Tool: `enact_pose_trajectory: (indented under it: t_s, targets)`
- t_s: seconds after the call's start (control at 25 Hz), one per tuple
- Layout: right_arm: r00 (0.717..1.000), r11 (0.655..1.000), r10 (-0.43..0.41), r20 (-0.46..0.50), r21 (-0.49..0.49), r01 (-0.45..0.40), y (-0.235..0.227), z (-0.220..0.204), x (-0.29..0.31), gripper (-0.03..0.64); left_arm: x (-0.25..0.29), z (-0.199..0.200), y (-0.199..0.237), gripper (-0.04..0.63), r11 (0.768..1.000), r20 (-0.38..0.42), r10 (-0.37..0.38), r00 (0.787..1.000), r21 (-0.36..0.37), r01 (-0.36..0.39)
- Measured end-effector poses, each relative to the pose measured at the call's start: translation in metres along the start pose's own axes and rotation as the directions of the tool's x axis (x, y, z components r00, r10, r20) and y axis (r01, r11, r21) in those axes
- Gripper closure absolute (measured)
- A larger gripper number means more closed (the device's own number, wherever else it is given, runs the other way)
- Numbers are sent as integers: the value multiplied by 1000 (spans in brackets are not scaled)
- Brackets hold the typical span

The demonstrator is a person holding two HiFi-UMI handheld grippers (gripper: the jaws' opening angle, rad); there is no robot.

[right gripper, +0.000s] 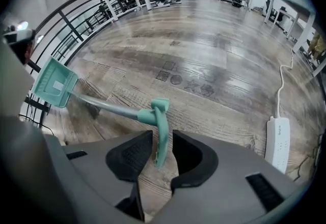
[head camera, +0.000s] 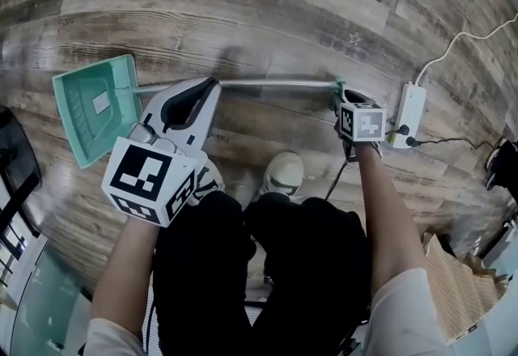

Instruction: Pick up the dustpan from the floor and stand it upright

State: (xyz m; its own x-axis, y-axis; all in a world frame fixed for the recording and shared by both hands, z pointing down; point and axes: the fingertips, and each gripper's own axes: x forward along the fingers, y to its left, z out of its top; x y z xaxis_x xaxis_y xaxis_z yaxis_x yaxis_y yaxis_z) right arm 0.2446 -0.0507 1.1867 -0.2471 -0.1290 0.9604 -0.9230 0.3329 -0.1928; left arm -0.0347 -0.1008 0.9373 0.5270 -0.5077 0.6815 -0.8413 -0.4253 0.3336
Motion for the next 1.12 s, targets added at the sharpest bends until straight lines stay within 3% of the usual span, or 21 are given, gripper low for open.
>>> enact_pose_trajectory:
  t_s: [0.08, 0.2, 0.36, 0.72, 1.12]
  targets:
    - [1000, 1000, -1, -4, 11, 1, -1, 0, 2, 546, 0, 3, 4, 565, 1000, 5, 5, 1000, 6, -5]
    - [1000, 1000, 16, -25, 11, -16, 2, 0, -5, 548, -1, 6, 7, 564, 1000, 11, 11, 1000, -3, -11]
    - [1000, 998, 2, -25, -60, -4, 12, 6, -27, 549, -15, 8, 2, 565, 1000, -16, 8, 1000, -4, -8]
    - [994, 985, -106, 18, -136, 108, 37, 42, -122, 549, -93, 34, -29, 565, 999, -61, 13, 998, -46, -16]
    - [988, 968, -143, 65, -197, 154, 78, 89, -244, 546, -193, 96, -63, 565, 998, -39, 24, 999, -65, -26]
